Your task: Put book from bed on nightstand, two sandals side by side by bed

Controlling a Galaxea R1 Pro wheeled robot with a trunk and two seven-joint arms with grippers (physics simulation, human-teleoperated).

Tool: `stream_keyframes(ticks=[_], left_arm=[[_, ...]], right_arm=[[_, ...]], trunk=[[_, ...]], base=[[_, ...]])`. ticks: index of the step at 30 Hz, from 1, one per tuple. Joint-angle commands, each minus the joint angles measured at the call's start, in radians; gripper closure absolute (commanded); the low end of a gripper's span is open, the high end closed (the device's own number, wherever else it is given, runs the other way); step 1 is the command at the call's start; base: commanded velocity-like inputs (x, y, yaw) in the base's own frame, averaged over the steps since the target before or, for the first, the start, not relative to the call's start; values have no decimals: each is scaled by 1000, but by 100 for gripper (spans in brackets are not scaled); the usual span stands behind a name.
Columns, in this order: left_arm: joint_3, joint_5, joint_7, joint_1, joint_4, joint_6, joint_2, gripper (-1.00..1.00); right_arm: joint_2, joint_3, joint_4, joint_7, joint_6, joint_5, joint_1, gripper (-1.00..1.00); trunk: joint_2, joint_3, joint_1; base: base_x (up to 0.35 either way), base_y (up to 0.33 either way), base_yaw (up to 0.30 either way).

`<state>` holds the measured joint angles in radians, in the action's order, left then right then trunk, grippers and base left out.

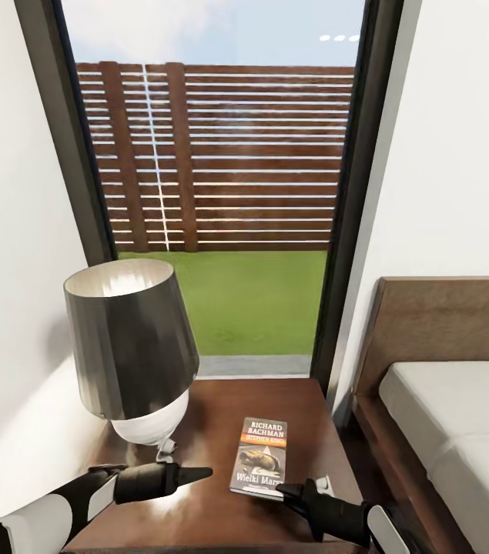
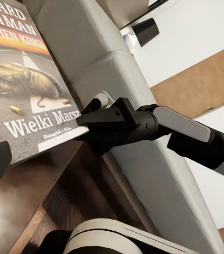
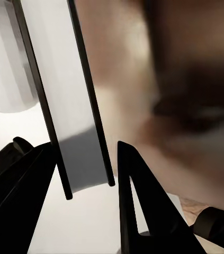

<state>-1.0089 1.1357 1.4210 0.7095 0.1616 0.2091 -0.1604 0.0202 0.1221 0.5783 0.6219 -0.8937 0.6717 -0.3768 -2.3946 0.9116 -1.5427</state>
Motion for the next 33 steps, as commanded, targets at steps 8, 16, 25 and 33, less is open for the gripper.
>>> stream_keyframes(ticks=[8,16,25,33], left_arm=[[-8,9,3,1,2,10,-1,-100],[-8,9,3,1,1,10,-1,-100],[-8,9,3,1,2,10,-1,-100],[-8,9,3,1,2,10,-1,-100]], right_arm=[[0,4,0,4,-5,-3,-1,100],[0,4,0,4,-5,-3,-1,100],[0,4,0,4,-5,-3,-1,100],[0,4,0,4,-5,-3,-1,100]], trunk=[[-28,14,-15],[-28,14,-15],[-49,23,-27],[-70,32,-38]], base=[[0,0,0],[0,0,0],[0,0,0],[0,0,0]])
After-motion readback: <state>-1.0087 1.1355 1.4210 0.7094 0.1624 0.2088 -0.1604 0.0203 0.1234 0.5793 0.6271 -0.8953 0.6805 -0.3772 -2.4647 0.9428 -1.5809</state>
